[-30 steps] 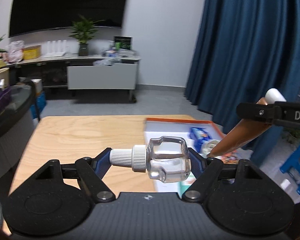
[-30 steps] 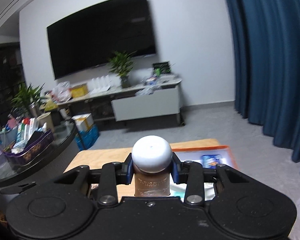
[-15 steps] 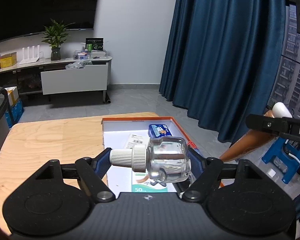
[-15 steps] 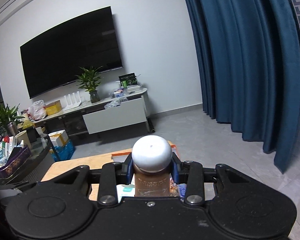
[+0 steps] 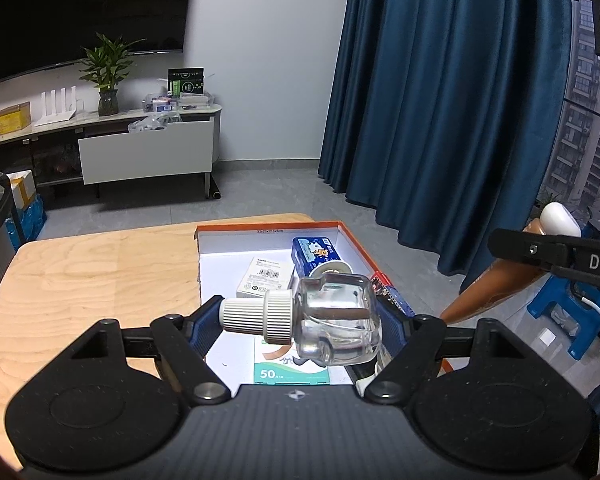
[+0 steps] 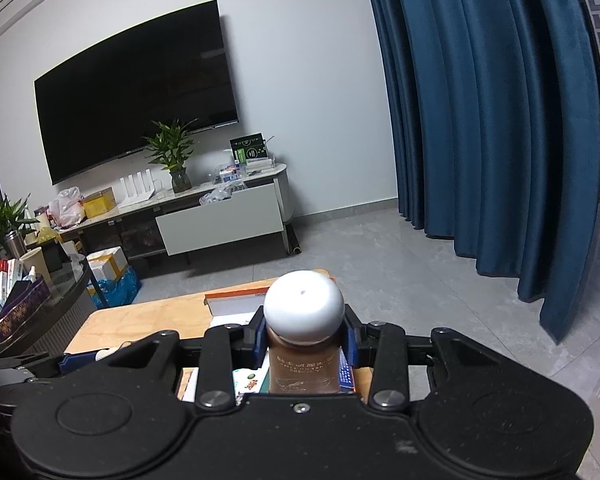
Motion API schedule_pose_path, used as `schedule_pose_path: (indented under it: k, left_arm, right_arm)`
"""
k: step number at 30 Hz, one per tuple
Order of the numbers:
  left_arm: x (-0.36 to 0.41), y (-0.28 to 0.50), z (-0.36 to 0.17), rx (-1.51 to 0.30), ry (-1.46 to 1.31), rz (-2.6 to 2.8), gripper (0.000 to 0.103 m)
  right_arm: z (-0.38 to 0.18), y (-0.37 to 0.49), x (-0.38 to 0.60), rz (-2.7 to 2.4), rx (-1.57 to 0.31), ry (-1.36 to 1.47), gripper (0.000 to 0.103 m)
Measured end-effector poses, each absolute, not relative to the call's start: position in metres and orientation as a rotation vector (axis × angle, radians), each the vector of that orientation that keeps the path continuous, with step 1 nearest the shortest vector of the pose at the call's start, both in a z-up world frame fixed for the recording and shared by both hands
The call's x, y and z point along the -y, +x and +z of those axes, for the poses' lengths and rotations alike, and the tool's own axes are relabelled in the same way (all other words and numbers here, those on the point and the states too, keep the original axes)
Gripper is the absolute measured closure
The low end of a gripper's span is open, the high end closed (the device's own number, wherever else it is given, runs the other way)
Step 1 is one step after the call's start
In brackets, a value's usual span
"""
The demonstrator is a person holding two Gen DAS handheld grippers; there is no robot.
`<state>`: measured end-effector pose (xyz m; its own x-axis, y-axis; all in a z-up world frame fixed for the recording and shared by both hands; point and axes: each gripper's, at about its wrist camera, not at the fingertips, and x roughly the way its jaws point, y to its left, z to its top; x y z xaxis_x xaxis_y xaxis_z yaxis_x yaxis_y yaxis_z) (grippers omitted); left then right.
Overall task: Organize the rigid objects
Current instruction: 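Carry the copper tube with right gripper while left carries the glass bottle over the box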
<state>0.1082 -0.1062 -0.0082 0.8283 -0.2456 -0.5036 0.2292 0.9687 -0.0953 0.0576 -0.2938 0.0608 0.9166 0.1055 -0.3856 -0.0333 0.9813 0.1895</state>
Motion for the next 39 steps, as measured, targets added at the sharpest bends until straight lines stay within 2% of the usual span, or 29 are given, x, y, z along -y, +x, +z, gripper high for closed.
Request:
schedule_pose_path:
  k: [39]
  left_arm:
    - [0.102, 0.119, -0.019, -0.584, -0.046, -0.255, 0.024]
  right_arm:
    - [0.040, 0.094, 0.286, 0.103, -0.494, 0.118, 0.058]
